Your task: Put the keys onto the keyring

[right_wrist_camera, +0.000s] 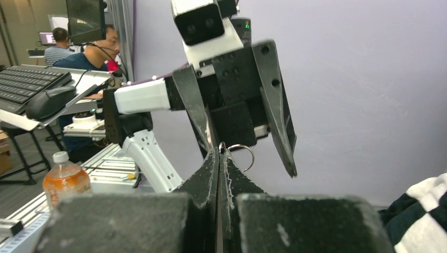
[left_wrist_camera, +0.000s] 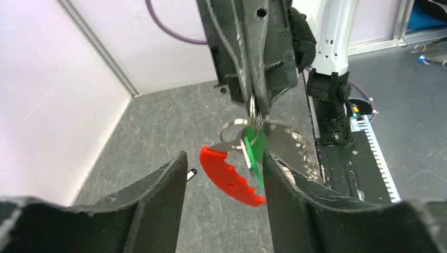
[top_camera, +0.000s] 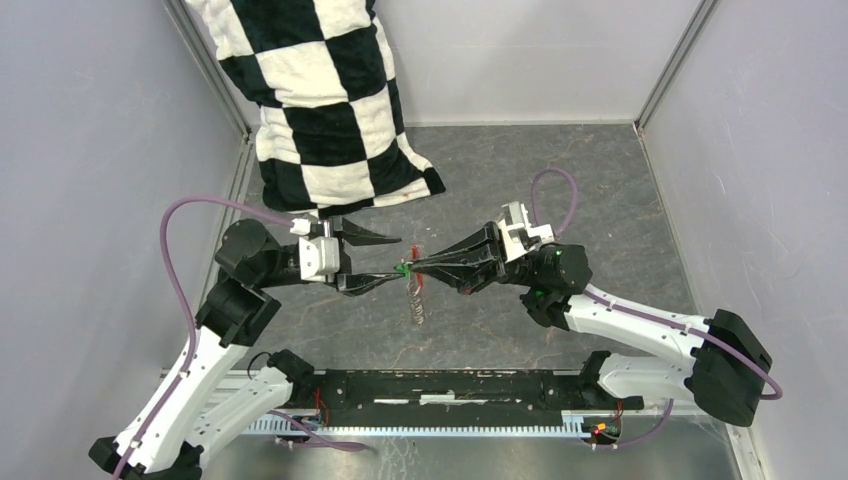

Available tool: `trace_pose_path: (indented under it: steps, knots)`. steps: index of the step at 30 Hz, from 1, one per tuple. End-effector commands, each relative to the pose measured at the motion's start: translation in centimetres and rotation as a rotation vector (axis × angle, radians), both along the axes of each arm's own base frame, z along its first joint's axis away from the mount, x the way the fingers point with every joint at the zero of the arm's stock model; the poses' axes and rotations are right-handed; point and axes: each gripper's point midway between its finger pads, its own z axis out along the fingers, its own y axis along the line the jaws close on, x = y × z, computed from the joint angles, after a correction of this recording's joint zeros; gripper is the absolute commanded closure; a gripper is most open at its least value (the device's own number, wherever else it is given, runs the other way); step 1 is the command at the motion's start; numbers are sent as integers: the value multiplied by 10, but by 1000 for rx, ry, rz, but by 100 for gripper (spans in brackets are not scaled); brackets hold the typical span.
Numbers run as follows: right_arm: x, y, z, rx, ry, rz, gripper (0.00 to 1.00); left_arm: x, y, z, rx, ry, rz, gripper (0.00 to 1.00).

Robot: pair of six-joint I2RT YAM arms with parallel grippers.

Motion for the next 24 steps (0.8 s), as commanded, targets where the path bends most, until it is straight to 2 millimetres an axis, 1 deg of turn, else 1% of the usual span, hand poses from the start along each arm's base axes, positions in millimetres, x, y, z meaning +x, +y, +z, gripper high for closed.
trace_pose_path:
  steps: [1,4,6,7,8,9,13,17,19,24]
  knots:
    - [-9,-1,8,-12,-1,51,100,-16,1,17,7,-103,-77,43]
    - [-9,0,8,-19,-2,55,100,-19,-2,14,15,-84,-115,54]
    - [-9,0,9,-27,0,56,100,-19,-3,11,25,-84,-122,67]
    - [-9,0,10,-29,-4,53,100,-20,-2,9,34,-85,-127,71]
    - [-8,0,9,-33,-5,50,100,-20,-2,6,45,-83,-130,72]
    - [-8,0,10,-34,-8,51,100,-21,-1,4,55,-82,-131,71]
    - [-7,-1,10,-38,-8,50,100,-23,1,-5,82,-61,-134,59]
    - [-7,0,10,-43,-7,60,100,-21,2,-10,89,-40,-115,45]
    - [-8,0,11,-44,-8,66,100,-20,2,-12,91,-34,-105,44]
    - [-5,-1,10,-48,0,53,100,-18,3,-13,90,-46,-89,45]
